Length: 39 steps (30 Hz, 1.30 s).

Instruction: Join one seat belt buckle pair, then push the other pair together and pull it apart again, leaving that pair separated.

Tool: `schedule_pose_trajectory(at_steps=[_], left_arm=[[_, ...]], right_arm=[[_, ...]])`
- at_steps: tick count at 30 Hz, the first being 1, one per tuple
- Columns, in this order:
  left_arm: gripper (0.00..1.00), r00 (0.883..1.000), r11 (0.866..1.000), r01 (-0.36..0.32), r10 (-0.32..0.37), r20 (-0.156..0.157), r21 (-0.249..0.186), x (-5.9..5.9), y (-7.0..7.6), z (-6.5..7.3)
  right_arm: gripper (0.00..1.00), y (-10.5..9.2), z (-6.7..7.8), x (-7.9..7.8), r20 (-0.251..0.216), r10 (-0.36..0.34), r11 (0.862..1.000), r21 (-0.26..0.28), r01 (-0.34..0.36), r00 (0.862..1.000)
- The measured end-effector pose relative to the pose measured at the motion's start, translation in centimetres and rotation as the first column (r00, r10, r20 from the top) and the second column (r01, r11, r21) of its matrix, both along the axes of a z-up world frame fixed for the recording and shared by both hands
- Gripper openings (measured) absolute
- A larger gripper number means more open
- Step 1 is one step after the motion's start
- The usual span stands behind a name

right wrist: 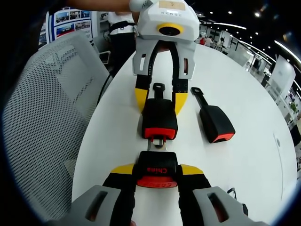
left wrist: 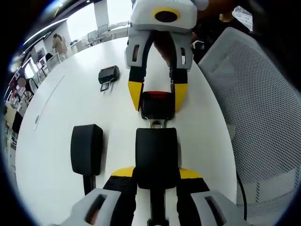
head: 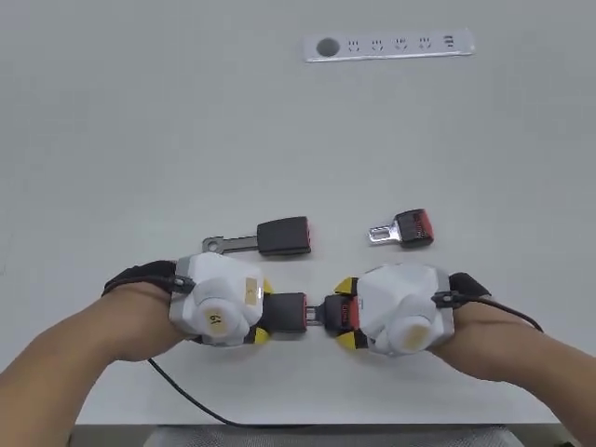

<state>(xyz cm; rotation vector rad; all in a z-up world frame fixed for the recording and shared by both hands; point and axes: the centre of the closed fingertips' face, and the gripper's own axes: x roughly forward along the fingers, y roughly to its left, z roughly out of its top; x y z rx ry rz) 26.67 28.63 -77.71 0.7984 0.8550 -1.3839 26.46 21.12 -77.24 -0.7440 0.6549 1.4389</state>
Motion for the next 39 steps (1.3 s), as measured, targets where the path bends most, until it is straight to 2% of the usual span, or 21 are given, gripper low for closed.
schedule_pose_trajectory(at_steps=[5, 20, 26, 39], left_arm=[[0.33, 1.000, 1.000, -0.003, 0.003, 0.000, -0.004, -0.1, -0.2, 0.2], [0.33, 1.000, 1.000, 0.010, -0.009, 0.010, -0.029, -0.2, -0.2, 0.3], [0.32, 1.000, 1.000, 0.015, -0.014, 0.010, -0.008, -0.1, -0.3, 0.4], [0.32, 1.000, 1.000, 0.006, -0.006, 0.009, -0.011, -0.1, 0.0, 0.2]], right_arm=[[0.31, -0.1, -0.1, 0.0, -0.027, -0.001, 1.000, 0.012, 0.001, 1.000], [0.29, 0.5, 0.0, -0.3, -0.033, -0.021, 0.999, 0.032, 0.022, 0.999], [0.29, 0.8, 0.1, -0.2, -0.042, -0.033, 0.998, 0.046, 0.035, 0.999], [0.29, 1.6, 0.1, -0.2, -0.050, -0.037, 0.997, 0.070, 0.040, 0.998]])
